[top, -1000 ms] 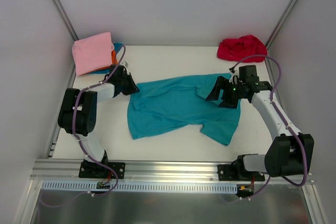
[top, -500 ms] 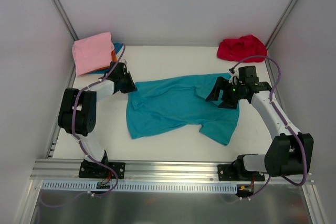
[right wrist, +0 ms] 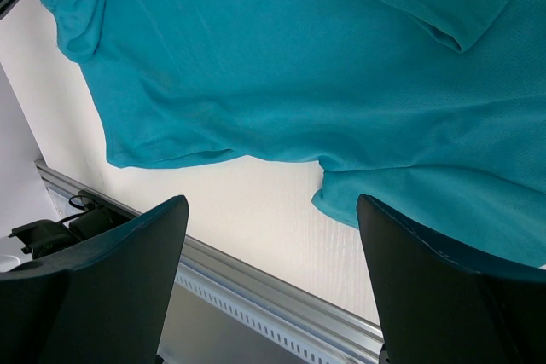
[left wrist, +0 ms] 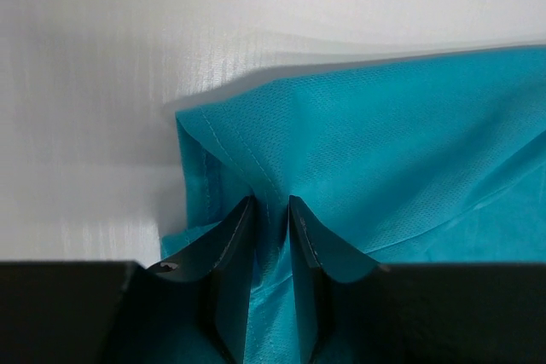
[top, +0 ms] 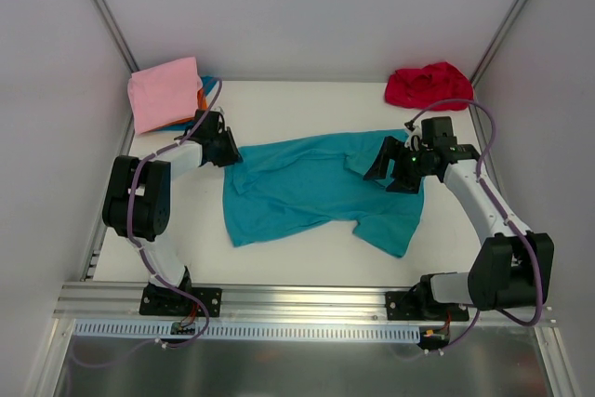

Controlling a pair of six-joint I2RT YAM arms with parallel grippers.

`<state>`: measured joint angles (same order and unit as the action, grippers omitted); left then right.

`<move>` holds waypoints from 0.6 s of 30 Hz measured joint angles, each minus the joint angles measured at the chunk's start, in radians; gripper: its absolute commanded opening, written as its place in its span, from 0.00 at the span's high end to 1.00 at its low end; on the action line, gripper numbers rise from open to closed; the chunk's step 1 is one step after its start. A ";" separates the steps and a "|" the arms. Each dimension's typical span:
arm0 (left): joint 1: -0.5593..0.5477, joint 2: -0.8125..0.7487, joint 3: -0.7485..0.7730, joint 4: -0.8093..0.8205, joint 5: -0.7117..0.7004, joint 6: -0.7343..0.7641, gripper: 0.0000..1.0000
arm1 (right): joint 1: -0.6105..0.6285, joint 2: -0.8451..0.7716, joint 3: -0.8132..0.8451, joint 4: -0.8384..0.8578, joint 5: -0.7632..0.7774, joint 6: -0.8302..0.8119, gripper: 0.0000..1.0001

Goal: Fold and stack the t-shirts
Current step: Fold the flattened tshirt in 1/3 of the way

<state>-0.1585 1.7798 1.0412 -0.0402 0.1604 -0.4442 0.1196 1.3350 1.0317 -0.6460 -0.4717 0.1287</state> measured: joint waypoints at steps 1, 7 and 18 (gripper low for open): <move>0.000 0.000 0.001 -0.002 -0.005 0.001 0.77 | 0.000 0.002 0.000 0.000 0.000 0.000 0.14; 0.000 -0.003 0.004 -0.011 -0.014 0.012 0.94 | 0.000 0.004 0.000 0.006 0.000 0.000 0.14; 0.000 -0.032 0.043 -0.053 -0.074 0.019 1.00 | 0.000 0.018 -0.015 0.013 0.000 -0.003 0.14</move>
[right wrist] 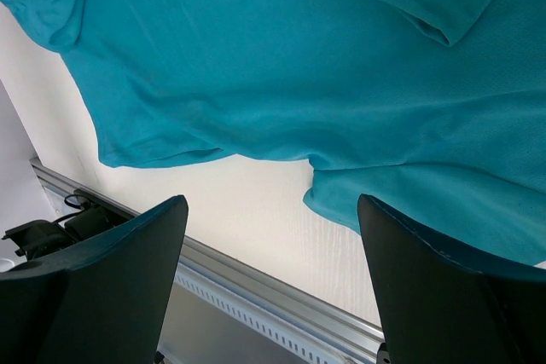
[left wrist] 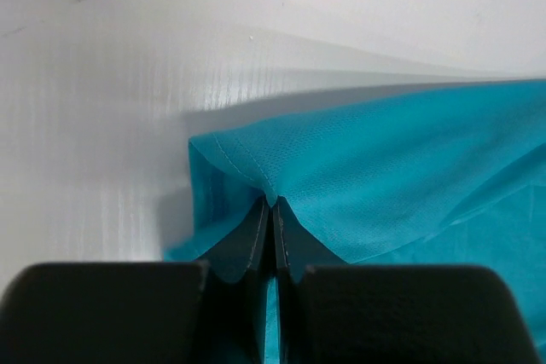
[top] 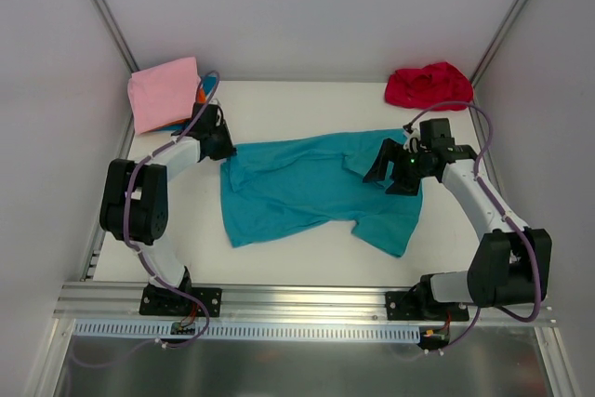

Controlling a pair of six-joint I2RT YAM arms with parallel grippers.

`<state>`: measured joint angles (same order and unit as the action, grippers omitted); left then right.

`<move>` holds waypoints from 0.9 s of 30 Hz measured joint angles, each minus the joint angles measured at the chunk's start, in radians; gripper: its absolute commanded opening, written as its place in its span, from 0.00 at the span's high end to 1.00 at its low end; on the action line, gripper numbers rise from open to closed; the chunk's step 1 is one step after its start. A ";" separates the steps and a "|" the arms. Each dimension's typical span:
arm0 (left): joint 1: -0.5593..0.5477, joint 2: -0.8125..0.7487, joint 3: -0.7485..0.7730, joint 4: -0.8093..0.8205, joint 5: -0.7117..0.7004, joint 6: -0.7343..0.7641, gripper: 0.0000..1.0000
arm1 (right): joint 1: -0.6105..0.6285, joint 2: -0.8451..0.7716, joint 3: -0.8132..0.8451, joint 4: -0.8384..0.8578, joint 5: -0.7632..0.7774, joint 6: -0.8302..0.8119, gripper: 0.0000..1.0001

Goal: Fold and stack the t-shirts
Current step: Fold the flattened tshirt in 1/3 of the way

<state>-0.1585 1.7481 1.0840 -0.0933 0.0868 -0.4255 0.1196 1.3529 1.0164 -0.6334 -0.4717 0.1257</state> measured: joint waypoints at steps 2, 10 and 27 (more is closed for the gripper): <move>0.000 -0.002 0.017 -0.009 -0.010 0.001 0.90 | 0.000 0.002 -0.002 0.000 0.000 0.000 0.14; 0.000 -0.002 0.048 -0.025 -0.018 0.010 0.70 | 0.000 0.003 -0.008 0.002 0.000 -0.003 0.14; 0.000 -0.002 0.045 -0.046 -0.037 0.011 0.77 | 0.000 0.003 -0.018 0.002 0.000 -0.008 0.13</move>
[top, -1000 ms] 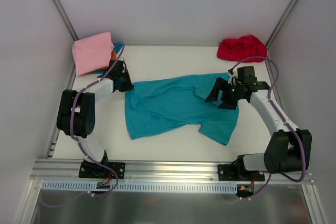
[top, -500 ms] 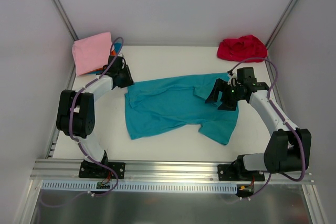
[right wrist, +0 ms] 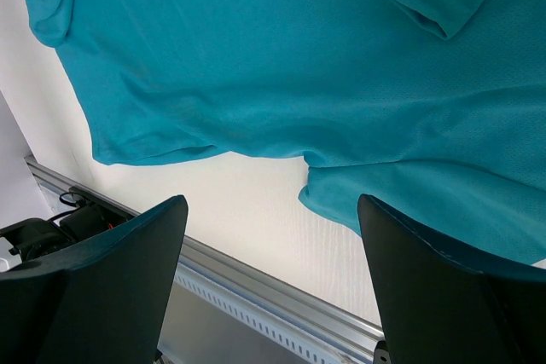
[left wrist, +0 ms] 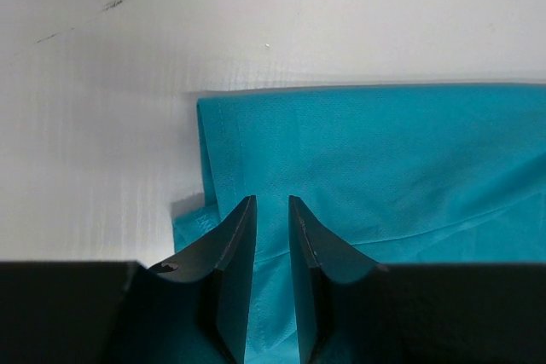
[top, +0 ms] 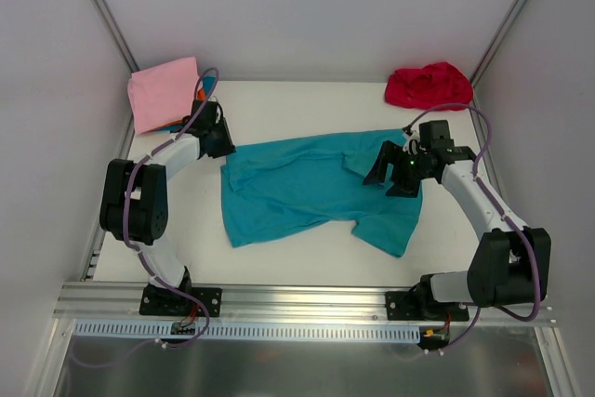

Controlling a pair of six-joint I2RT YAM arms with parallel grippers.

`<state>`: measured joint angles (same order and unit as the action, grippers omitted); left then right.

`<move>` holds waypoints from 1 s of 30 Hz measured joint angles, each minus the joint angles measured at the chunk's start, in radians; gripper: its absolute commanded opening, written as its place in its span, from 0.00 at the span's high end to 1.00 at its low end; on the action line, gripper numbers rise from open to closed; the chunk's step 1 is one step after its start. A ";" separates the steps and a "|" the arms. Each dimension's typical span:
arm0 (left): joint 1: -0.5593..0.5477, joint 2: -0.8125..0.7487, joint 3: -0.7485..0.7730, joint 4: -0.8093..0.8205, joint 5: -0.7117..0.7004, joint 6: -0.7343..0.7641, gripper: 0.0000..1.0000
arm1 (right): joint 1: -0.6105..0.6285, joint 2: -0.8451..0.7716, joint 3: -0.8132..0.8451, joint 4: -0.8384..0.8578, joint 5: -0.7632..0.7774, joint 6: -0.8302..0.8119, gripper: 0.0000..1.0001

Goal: Fold and stack the t-shirts
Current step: Fold the flattened tshirt in 1/3 of the way

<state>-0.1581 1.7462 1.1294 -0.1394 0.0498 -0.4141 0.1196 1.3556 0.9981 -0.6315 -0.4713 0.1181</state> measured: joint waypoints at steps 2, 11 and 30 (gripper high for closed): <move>0.001 0.001 -0.004 -0.005 -0.002 0.000 0.77 | 0.000 0.000 0.000 0.000 0.000 0.000 0.13; 0.003 0.033 -0.018 -0.011 -0.002 -0.011 0.70 | 0.000 0.000 -0.011 -0.002 0.008 -0.007 0.13; 0.016 0.038 -0.049 -0.026 -0.011 -0.016 0.66 | 0.000 0.000 -0.011 -0.001 0.011 -0.007 0.13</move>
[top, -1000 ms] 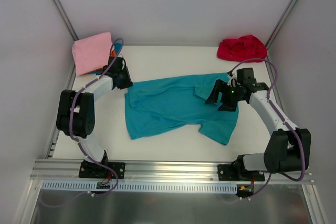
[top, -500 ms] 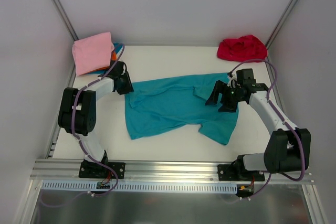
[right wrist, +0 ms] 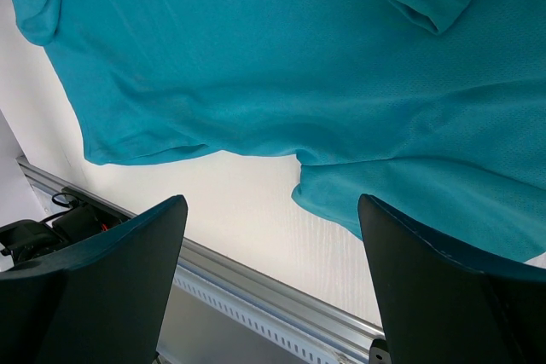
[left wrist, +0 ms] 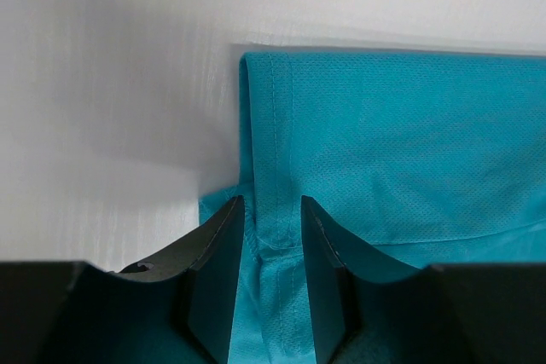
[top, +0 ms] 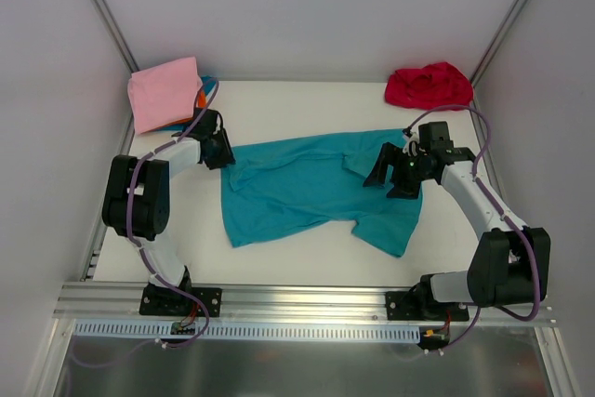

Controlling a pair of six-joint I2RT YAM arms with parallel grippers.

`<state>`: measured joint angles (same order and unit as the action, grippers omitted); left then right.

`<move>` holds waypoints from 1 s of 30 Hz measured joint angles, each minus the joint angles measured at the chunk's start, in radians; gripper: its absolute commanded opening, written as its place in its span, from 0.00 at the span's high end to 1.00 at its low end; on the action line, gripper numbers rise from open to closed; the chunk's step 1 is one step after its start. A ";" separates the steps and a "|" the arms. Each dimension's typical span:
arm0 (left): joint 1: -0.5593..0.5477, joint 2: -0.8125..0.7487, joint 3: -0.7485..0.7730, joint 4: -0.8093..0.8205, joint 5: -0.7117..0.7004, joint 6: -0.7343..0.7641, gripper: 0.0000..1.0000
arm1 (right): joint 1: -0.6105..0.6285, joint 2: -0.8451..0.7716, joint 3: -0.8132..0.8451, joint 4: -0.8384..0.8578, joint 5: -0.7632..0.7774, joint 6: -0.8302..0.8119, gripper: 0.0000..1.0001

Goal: Fold and stack the t-shirts
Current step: Fold the flattened tshirt in 1/3 of the way

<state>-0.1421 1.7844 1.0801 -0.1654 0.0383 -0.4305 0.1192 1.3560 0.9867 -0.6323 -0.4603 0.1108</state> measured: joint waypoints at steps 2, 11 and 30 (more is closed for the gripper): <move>0.000 0.000 0.000 0.000 0.000 0.000 0.66 | 0.000 0.000 0.000 0.000 0.000 0.000 0.13; 0.000 0.014 0.000 0.003 0.001 -0.011 1.00 | 0.000 0.009 0.000 0.000 0.000 -0.007 0.13; 0.000 0.014 0.032 -0.008 0.000 -0.013 1.00 | 0.000 0.014 0.000 0.000 0.000 -0.011 0.12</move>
<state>-0.1417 1.7988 1.1118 -0.1738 0.0383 -0.4435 0.1192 1.3705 0.9867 -0.6323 -0.4599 0.0998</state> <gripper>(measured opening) 0.007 0.874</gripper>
